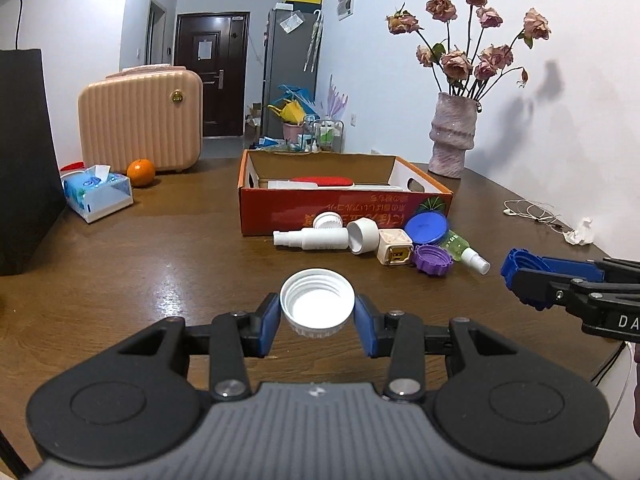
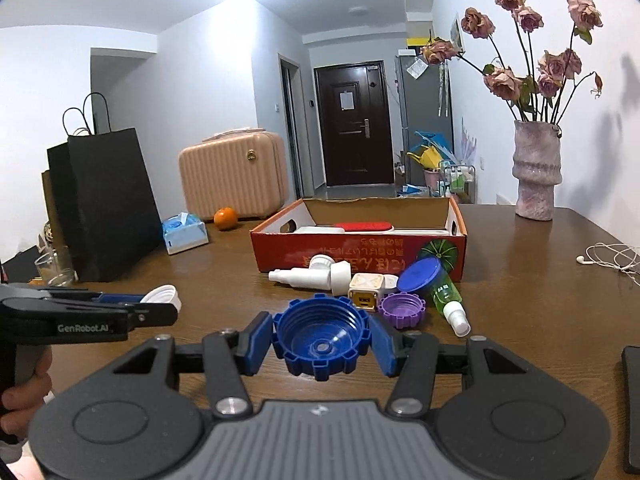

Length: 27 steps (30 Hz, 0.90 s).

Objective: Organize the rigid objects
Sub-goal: 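Lower both caps into the box and open both tools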

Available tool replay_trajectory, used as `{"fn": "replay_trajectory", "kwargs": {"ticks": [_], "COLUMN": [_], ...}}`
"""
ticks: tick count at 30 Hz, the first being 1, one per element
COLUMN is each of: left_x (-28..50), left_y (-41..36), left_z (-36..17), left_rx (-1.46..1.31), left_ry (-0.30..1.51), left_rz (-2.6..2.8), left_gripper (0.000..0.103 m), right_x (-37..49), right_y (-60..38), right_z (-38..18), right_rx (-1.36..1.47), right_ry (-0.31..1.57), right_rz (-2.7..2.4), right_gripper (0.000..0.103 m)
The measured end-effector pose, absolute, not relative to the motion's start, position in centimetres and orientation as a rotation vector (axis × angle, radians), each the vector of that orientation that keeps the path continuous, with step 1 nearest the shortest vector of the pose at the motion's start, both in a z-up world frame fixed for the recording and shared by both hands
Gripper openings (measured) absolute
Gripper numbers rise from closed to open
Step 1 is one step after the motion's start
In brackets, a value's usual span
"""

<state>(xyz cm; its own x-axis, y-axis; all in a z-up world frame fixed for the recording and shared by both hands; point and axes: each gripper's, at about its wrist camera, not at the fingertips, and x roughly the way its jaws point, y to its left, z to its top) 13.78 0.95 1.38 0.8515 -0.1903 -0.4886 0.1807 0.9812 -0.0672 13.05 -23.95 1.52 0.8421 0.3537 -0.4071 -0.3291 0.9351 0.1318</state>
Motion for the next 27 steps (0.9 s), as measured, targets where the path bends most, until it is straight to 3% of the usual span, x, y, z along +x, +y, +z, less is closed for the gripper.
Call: {"fn": "replay_trajectory", "kwargs": {"ticks": [8, 14, 20, 27], "left_x": [17.2, 26.4, 41.2, 55.9], "left_y": [1.4, 1.2, 0.7, -1.0], "left_z": [2.5, 5.3, 6.2, 2.5], "left_rx": [-0.023, -0.011, -0.060, -0.001], "left_ry": [0.525, 0.526, 0.652, 0.807], "left_rz": [-0.228, -0.247, -0.233, -0.148], "left_gripper": [0.040, 0.040, 0.040, 0.040], "right_x": [13.7, 18.8, 30.6, 49.3], "right_y": [-24.1, -24.8, -25.4, -26.6], "right_z": [1.6, 3.7, 6.4, 4.4], "right_rx": [0.057, 0.031, 0.056, 0.247], "right_ry": [0.445, 0.421, 0.447, 0.671], "right_rz": [0.345, 0.345, 0.372, 0.329], "right_gripper": [0.052, 0.052, 0.052, 0.052]}}
